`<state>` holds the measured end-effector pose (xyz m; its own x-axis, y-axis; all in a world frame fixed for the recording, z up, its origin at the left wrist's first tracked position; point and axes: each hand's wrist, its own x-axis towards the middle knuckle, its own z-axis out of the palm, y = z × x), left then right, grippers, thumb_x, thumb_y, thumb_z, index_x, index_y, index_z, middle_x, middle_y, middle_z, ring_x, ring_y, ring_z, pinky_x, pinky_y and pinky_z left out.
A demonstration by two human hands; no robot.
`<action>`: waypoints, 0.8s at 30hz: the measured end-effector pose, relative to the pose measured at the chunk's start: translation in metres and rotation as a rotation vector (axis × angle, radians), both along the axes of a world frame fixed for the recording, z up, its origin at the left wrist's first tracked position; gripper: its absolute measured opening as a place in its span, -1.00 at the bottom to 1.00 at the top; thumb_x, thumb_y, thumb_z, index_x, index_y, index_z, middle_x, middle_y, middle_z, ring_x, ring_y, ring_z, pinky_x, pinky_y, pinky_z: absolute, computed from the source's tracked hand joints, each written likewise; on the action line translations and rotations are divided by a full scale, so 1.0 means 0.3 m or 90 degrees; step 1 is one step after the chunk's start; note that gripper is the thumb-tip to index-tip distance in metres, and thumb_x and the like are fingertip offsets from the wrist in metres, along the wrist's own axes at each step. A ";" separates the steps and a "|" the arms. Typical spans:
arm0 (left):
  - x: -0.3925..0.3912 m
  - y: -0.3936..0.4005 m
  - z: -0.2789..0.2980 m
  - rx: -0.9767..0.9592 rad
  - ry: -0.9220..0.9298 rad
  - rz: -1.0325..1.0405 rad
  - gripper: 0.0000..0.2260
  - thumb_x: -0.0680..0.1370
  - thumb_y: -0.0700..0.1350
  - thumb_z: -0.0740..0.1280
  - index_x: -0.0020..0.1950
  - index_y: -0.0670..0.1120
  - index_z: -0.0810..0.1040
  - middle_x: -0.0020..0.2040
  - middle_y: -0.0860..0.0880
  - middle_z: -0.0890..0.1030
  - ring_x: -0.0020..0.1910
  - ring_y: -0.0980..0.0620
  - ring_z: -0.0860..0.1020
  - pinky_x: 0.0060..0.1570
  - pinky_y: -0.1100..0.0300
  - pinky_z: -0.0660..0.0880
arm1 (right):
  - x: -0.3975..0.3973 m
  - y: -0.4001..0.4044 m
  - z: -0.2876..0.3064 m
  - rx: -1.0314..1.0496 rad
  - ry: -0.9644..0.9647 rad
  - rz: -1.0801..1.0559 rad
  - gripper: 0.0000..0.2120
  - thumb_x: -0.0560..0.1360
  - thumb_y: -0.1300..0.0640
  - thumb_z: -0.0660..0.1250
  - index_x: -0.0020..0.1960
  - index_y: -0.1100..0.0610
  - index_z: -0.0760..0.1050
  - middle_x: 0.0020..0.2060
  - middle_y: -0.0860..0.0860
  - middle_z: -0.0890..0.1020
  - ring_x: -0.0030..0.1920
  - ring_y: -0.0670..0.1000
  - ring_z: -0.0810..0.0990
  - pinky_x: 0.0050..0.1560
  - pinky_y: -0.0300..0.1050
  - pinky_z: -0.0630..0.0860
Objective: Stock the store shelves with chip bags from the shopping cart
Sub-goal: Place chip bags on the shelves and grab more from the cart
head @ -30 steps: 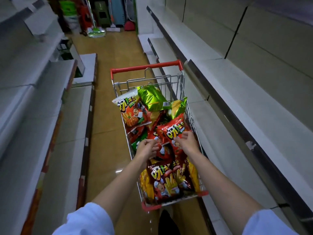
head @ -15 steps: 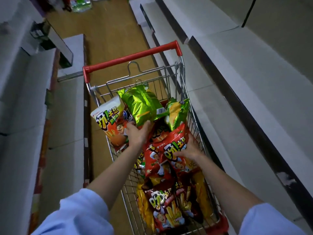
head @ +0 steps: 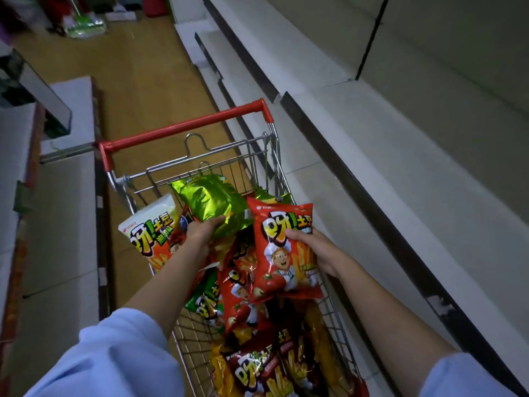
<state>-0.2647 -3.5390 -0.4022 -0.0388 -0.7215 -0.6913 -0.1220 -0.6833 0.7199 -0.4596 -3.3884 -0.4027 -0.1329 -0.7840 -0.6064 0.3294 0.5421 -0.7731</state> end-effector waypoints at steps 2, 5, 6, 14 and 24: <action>0.008 0.003 0.011 -0.003 0.009 -0.035 -0.56 0.44 -0.25 0.46 0.27 -0.32 0.46 -0.20 -0.11 0.56 -0.34 -0.02 0.51 -0.64 0.35 0.37 | 0.028 -0.035 0.051 -0.023 -0.017 -0.067 -0.31 0.22 -0.06 0.56 0.28 0.13 0.49 0.03 0.12 0.70 0.02 0.14 0.67 0.14 0.08 0.57; 0.021 0.010 0.032 -0.023 0.020 -0.117 -0.55 0.41 -0.30 0.45 0.27 -0.34 0.45 -0.08 -0.22 0.60 -0.35 -0.05 0.51 -0.54 0.28 0.41 | 0.094 -0.094 0.142 -0.074 -0.032 -0.125 -0.44 0.29 -0.01 0.53 0.23 0.14 0.52 -0.02 0.10 0.71 -0.05 0.08 0.68 -0.01 -0.02 0.60; 0.026 0.013 0.043 -0.030 0.033 -0.144 -0.60 0.43 -0.33 0.42 0.25 -0.34 0.46 -0.07 -0.22 0.61 -0.32 -0.05 0.54 -0.47 0.23 0.46 | 0.120 -0.114 0.172 -0.083 -0.036 -0.139 -0.45 0.30 -0.01 0.48 0.24 0.14 0.52 -0.04 0.08 0.71 -0.07 0.06 0.68 -0.06 -0.05 0.60; 0.148 0.019 0.163 -0.033 0.156 -0.380 -0.91 0.57 -0.29 0.28 0.03 -0.25 0.56 -0.42 -0.04 0.65 -0.53 0.10 0.59 -0.55 0.30 0.48 | 0.267 -0.151 0.263 -0.114 -0.042 -0.235 -0.02 -0.14 -0.17 0.69 0.22 0.13 0.54 0.07 0.15 0.68 0.01 0.12 0.68 -0.06 0.00 0.61; 0.197 -0.023 0.201 0.026 0.368 -0.372 -0.71 0.51 0.05 0.32 0.03 -0.17 0.52 0.16 -0.17 0.56 0.17 -0.15 0.52 0.31 -0.11 0.36 | 0.376 0.010 0.348 -0.198 -0.127 -0.348 0.00 -0.18 -0.17 0.70 0.20 0.14 0.55 0.09 0.17 0.67 0.02 0.15 0.68 0.04 0.10 0.55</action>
